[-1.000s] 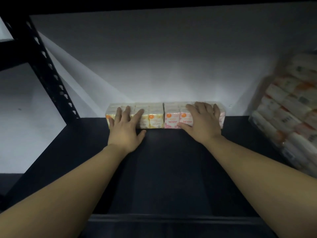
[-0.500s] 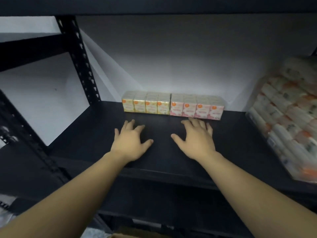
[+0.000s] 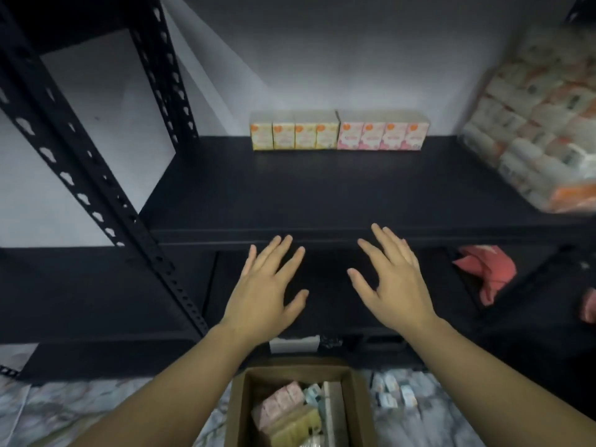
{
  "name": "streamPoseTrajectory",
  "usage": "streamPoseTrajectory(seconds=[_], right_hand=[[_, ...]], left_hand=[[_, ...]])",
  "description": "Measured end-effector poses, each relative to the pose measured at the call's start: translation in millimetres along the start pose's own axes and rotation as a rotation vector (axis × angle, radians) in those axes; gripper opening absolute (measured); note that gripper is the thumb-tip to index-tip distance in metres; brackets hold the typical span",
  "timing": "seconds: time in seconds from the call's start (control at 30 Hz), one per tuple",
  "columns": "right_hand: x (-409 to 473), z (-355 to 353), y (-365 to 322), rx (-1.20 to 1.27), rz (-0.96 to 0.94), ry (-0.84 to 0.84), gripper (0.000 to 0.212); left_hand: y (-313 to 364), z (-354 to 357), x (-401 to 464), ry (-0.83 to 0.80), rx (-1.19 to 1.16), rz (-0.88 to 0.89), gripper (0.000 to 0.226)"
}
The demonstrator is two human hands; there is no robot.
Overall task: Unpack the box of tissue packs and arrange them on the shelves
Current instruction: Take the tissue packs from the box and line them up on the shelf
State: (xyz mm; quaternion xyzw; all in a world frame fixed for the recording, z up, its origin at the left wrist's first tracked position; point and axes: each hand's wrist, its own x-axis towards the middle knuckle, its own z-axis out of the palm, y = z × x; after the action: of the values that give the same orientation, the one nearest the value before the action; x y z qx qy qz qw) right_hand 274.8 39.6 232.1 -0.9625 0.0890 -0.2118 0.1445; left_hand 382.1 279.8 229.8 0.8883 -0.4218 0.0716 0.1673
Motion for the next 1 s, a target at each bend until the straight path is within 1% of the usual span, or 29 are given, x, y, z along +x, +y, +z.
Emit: streamPoseTrajectory(seconds=[0.03,0.1,0.23,0.3,0.37,0.47,0.53,0.67,0.7,0.8,0.83,0.93,1.0], right_hand=[[-17.1,6.9,-3.0,0.011,0.002,0.016,0.058],[-50.6,24.7,-5.6,0.016,0.021,-0.021,0.057],[-106.7,69.2,1.8,0.028,0.172,-0.241,0.061],[-134.4,96.2,9.1,0.053,0.241,-0.322,0.060],[-164.1,128.6,17.6,0.079,0.282,-0.381,0.057],[-209.7,180.4,30.7,0.115,0.345,-0.507,0.054],[-238.5,216.4,38.3,0.150,0.404,-0.586,0.053],[-280.4,290.0,54.7,0.207,0.505,-0.665,0.040],[-287.9,309.1,59.7,0.225,0.523,-0.683,0.043],[-306.6,368.3,78.2,0.239,0.553,-0.715,0.067],[-311.9,388.5,85.3,0.234,0.561,-0.726,0.068],[-323.0,450.6,103.4,0.233,0.603,-0.763,0.048],[-327.2,492.0,107.5,0.251,0.634,-0.779,0.040]], left_hand=[[-3.8,8.9,-12.4,-0.022,-0.023,0.018,0.072],[-10.8,27.9,-33.8,-0.074,-0.073,0.015,0.072],[-24.8,75.2,-68.2,-0.198,-0.130,-0.069,0.073],[-31.5,104.6,-87.3,-0.242,-0.147,-0.107,0.073],[-39.0,140.7,-110.4,-0.271,-0.179,-0.161,0.074],[-51.9,202.1,-153.2,-0.361,-0.235,-0.256,0.062],[-60.2,244.7,-184.2,-0.422,-0.281,-0.302,0.058],[-78.7,325.7,-232.3,-0.487,-0.364,-0.429,0.058],[-84.2,345.6,-239.9,-0.491,-0.372,-0.455,0.057],[-101.3,404.2,-254.7,-0.516,-0.365,-0.510,0.057],[-106.5,423.0,-257.7,-0.529,-0.360,-0.526,0.058],[-121.2,479.4,-264.4,-0.549,-0.334,-0.568,0.059],[-132.0,517.3,-266.0,-0.563,-0.317,-0.581,0.060]])
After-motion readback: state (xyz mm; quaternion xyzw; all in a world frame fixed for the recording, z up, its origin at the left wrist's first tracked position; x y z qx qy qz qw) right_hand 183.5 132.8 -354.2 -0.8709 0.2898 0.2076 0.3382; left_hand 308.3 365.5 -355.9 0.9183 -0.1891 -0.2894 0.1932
